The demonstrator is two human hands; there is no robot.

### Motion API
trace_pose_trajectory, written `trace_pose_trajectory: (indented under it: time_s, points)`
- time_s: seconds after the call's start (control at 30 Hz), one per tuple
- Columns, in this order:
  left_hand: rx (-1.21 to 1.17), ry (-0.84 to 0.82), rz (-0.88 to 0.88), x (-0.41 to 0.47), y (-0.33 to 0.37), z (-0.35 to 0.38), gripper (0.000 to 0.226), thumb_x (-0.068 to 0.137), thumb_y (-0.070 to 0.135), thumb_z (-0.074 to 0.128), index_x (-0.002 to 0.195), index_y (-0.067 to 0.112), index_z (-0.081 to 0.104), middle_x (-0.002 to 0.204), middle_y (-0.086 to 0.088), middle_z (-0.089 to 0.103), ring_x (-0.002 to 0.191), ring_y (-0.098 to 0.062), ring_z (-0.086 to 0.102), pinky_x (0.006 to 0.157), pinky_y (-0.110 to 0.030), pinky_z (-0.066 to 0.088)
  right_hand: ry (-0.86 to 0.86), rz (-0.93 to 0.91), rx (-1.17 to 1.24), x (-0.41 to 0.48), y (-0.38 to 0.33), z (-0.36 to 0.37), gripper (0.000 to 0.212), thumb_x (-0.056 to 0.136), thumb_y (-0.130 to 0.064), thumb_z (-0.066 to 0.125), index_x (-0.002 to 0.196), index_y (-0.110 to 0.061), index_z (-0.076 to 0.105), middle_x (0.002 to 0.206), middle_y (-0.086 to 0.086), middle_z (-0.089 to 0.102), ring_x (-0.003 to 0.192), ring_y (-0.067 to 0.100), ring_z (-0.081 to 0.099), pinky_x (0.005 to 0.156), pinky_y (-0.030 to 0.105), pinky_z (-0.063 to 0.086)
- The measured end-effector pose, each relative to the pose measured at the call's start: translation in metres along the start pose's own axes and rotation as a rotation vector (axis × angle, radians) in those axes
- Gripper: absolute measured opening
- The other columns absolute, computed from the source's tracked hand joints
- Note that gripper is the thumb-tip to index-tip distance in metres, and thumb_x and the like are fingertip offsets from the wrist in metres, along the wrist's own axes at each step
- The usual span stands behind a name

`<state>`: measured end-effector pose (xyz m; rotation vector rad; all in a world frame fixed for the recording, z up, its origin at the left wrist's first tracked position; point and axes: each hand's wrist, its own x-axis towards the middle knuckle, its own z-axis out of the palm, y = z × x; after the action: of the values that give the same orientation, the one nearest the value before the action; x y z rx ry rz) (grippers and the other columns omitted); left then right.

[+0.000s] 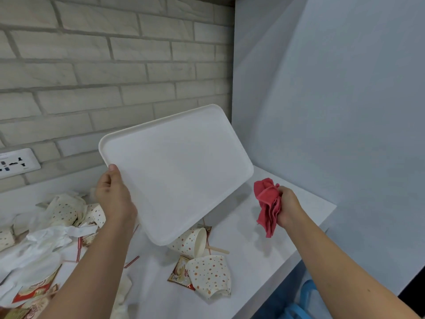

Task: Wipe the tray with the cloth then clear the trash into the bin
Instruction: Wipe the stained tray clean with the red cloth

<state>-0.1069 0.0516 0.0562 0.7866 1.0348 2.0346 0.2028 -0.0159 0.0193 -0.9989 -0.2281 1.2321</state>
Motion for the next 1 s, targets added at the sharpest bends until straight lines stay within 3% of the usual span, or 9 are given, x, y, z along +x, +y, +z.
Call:
trace_pose_trajectory:
  time_s: [0.13, 0.23, 0.33, 0.4, 0.5, 0.57, 0.73, 0.87, 1.0]
  points:
    - [-0.072, 0.055, -0.042, -0.004, -0.009, 0.013, 0.034, 0.098, 0.031, 0.047, 0.066, 0.020, 0.053, 0.067, 0.010, 0.060, 0.061, -0.003, 0.056, 0.065, -0.019, 0.052, -0.058, 0.143, -0.324, -0.002, 0.019, 0.006, 0.029, 0.088, -0.040, 0.060, 0.085, -0.011, 0.062, 0.066, 0.007, 0.067, 0.052, 0.018, 0.062, 0.048, 0.021, 0.052]
    - [-0.112, 0.099, -0.102, -0.009, -0.015, 0.027, 0.035, 0.098, 0.031, 0.046, 0.065, 0.020, 0.052, 0.072, 0.009, 0.060, 0.066, -0.006, 0.057, 0.066, -0.022, 0.052, -0.164, 0.271, -0.489, -0.008, 0.039, 0.015, 0.036, 0.076, -0.039, 0.073, 0.094, -0.010, 0.062, 0.065, 0.009, 0.067, 0.051, 0.018, 0.063, 0.050, 0.023, 0.053]
    - [-0.119, 0.137, -0.154, -0.014, -0.020, 0.043, 0.034, 0.098, 0.033, 0.044, 0.068, 0.020, 0.050, 0.076, 0.007, 0.059, 0.068, -0.008, 0.056, 0.066, -0.024, 0.049, -0.372, 0.292, -0.537, -0.011, 0.058, 0.027, 0.058, 0.063, -0.037, 0.083, 0.111, -0.011, 0.064, 0.105, 0.015, 0.070, 0.094, 0.030, 0.067, 0.085, 0.038, 0.055]
    - [-0.116, 0.145, -0.189, -0.018, -0.023, 0.054, 0.032, 0.099, 0.034, 0.041, 0.071, 0.021, 0.049, 0.077, 0.008, 0.059, 0.069, -0.007, 0.056, 0.066, -0.023, 0.049, -0.519, 0.281, -0.558, -0.017, 0.063, 0.036, 0.049, 0.071, -0.030, 0.080, 0.113, -0.013, 0.063, 0.119, 0.015, 0.066, 0.113, 0.033, 0.060, 0.103, 0.043, 0.045]
    - [-0.132, 0.124, -0.230, -0.021, -0.028, 0.066, 0.028, 0.101, 0.033, 0.037, 0.079, 0.022, 0.050, 0.081, 0.009, 0.057, 0.073, -0.008, 0.056, 0.069, -0.024, 0.049, -0.556, 0.222, -0.565, -0.021, 0.064, 0.047, 0.034, 0.081, -0.017, 0.070, 0.114, -0.014, 0.061, 0.113, 0.009, 0.070, 0.101, 0.023, 0.065, 0.091, 0.033, 0.053]
    - [-0.137, 0.068, -0.281, -0.021, -0.031, 0.070, 0.021, 0.101, 0.032, 0.035, 0.096, 0.018, 0.050, 0.087, 0.008, 0.057, 0.077, -0.009, 0.057, 0.067, -0.024, 0.050, -0.558, 0.179, -0.484, -0.016, 0.061, 0.049, 0.027, 0.085, -0.006, 0.065, 0.111, -0.013, 0.061, 0.105, 0.007, 0.073, 0.095, 0.021, 0.068, 0.084, 0.028, 0.056]
    - [-0.242, -0.170, -0.402, -0.001, -0.035, 0.067, 0.030, 0.101, 0.016, 0.036, 0.131, 0.014, 0.040, 0.115, -0.002, 0.057, 0.095, -0.015, 0.059, 0.083, -0.035, 0.052, -0.545, 0.105, -0.499, 0.000, 0.032, 0.047, 0.039, 0.081, -0.001, 0.067, 0.118, -0.008, 0.058, 0.115, 0.011, 0.069, 0.102, 0.023, 0.067, 0.084, 0.026, 0.056]
    - [-0.152, -0.275, -0.516, 0.028, -0.035, 0.060, 0.026, 0.101, 0.031, 0.037, 0.112, 0.012, 0.051, 0.100, -0.002, 0.061, 0.087, -0.016, 0.060, 0.072, -0.035, 0.051, -0.524, 0.158, -0.537, 0.012, 0.002, 0.038, 0.050, 0.070, -0.008, 0.069, 0.119, -0.007, 0.058, 0.117, 0.013, 0.068, 0.103, 0.025, 0.066, 0.090, 0.030, 0.053]
    - [0.169, -0.460, -0.597, 0.050, -0.040, 0.049, 0.029, 0.101, 0.031, 0.036, 0.088, 0.013, 0.055, 0.077, -0.005, 0.056, 0.066, -0.018, 0.053, 0.053, -0.028, 0.048, -0.506, 0.238, -0.468, 0.020, -0.022, 0.031, 0.032, 0.079, -0.003, 0.064, 0.110, 0.003, 0.061, 0.099, 0.020, 0.072, 0.078, 0.023, 0.074, 0.062, 0.026, 0.059]
